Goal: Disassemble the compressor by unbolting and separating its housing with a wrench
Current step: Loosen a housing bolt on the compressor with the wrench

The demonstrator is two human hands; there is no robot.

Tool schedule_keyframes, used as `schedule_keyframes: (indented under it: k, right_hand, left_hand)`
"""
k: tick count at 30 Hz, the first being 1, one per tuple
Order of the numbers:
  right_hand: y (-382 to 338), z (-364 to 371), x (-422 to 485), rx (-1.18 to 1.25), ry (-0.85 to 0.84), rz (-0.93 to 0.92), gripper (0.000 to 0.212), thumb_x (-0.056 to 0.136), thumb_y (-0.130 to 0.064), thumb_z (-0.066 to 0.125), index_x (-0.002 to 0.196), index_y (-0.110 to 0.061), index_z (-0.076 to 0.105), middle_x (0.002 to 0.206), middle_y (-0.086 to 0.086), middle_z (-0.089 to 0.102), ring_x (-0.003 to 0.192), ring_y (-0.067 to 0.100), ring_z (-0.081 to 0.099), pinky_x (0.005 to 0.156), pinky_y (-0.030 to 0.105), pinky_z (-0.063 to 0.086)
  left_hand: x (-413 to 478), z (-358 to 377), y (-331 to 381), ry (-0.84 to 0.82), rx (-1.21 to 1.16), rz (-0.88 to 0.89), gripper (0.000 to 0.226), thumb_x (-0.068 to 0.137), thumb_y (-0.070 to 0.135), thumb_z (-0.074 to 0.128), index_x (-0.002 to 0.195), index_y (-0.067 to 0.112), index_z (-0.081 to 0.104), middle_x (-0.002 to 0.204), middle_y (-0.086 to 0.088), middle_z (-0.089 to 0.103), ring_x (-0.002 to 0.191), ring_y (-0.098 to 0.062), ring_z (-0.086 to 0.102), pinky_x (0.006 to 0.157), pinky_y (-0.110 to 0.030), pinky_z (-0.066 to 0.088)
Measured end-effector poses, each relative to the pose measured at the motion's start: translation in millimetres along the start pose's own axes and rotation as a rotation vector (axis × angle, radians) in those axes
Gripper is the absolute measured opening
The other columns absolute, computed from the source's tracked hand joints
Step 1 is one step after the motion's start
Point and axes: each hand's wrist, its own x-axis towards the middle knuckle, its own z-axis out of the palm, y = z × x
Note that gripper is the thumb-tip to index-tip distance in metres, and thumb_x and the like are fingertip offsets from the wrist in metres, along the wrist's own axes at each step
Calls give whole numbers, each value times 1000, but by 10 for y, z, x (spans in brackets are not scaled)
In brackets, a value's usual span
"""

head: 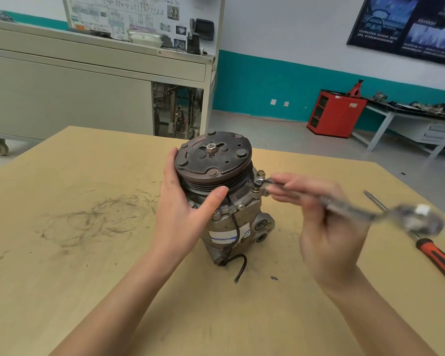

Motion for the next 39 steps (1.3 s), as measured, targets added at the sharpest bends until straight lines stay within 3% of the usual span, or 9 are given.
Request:
schedule_keyframes:
  k: [3,6,13,19,23,35,37,39]
  right_hand:
    - [38,13,-183,-175,-83,-186,32,101,-29,43,101,-2,60,106,18,67,100,22,68,80,34,58]
    - [66,57,-256,-245,-92,-264,31,102,-28,42,100,0,55,109,19,64,99,21,68,80,25,56]
    - [197,69,-262,-222,-24,-206,26,101,-27,45,103,-3,56,114,18,64,102,23,67,77,33,57]
    - [147,73,-318,-302,-27,-276,28,102,-25,44,100,0,57,112,17,65,103,19,66,82,23,53]
    - [142,59,-329,-339,-36,-279,27,102,-25,44,101,-1,56,113,15,64,103,19,66,83,23,54]
    - [108,25,-341,-52,-28,-32,20,102,-23,42,106,-8,56,115,11,62,104,24,67,83,38,55]
    - [114,8,-244,136,22,105,20,103,-24,39,99,-10,53,108,10,66,96,27,69,80,37,56]
    - [178,-62,-46,359,110,355,23,103,-21,32,91,-9,47,95,11,70,79,28,71,69,34,58]
  left_hand:
    - [1,2,11,3,2,8,104,67,69,59,151,29,11,148,4,40,135,-11,40,113,-42,34]
    - [1,2,11,6,-1,11,103,67,69,59,150,30,12,147,5,42,134,-11,42,112,-42,35]
    - [4,-2,0,10,-1,12,102,67,68,60,150,32,13,147,7,42,134,-9,41,112,-41,35]
    - [7,3,-4,9,-7,12,103,67,68,60,150,30,13,147,6,42,134,-9,41,112,-41,35]
    - [5,5,1,14,-6,13,101,67,67,60,150,30,14,145,7,43,132,-8,42,112,-39,35]
    - [-3,6,13,12,4,4,103,67,69,59,150,30,13,146,6,42,133,-9,41,112,-38,34]
    - [-2,3,17,5,1,-1,104,66,69,58,151,29,12,147,6,41,134,-9,40,113,-39,34]
    - [-2,-3,24,-5,-4,-6,105,66,69,58,151,29,11,148,5,39,135,-10,39,113,-41,34]
